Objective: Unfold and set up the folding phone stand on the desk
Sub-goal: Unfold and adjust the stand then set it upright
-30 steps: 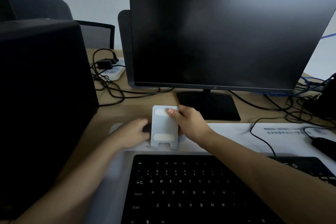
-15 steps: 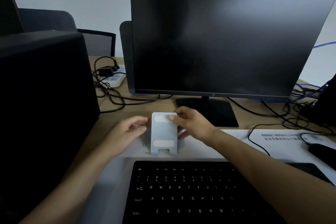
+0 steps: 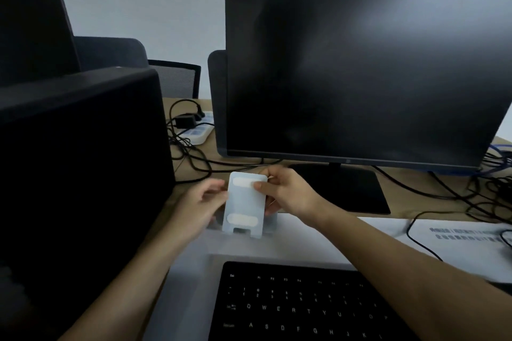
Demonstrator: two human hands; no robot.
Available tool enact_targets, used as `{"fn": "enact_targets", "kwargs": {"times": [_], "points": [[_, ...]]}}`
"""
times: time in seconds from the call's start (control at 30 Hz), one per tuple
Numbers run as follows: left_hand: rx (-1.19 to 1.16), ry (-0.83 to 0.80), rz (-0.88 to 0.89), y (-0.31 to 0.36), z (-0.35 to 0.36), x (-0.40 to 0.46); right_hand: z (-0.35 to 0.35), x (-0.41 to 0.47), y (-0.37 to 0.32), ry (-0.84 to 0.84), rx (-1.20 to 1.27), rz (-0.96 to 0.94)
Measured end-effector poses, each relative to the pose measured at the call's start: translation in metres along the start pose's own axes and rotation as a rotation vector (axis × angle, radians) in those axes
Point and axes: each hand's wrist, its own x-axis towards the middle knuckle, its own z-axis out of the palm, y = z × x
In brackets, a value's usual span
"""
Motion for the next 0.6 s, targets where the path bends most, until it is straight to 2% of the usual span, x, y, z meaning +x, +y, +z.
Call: {"fn": "enact_targets", "kwargs": {"times": [0.2, 0.6], "points": [[0.018, -0.083, 0.030, -0.001, 0.009, -0.005, 0.000, 0.005, 0.001, -0.028, -0.023, 0.005], [0.019, -0.004, -0.035, 0.004, 0.019, -0.007, 0.002, 0.018, -0.001, -0.080, -0.011, -0.047]]}}
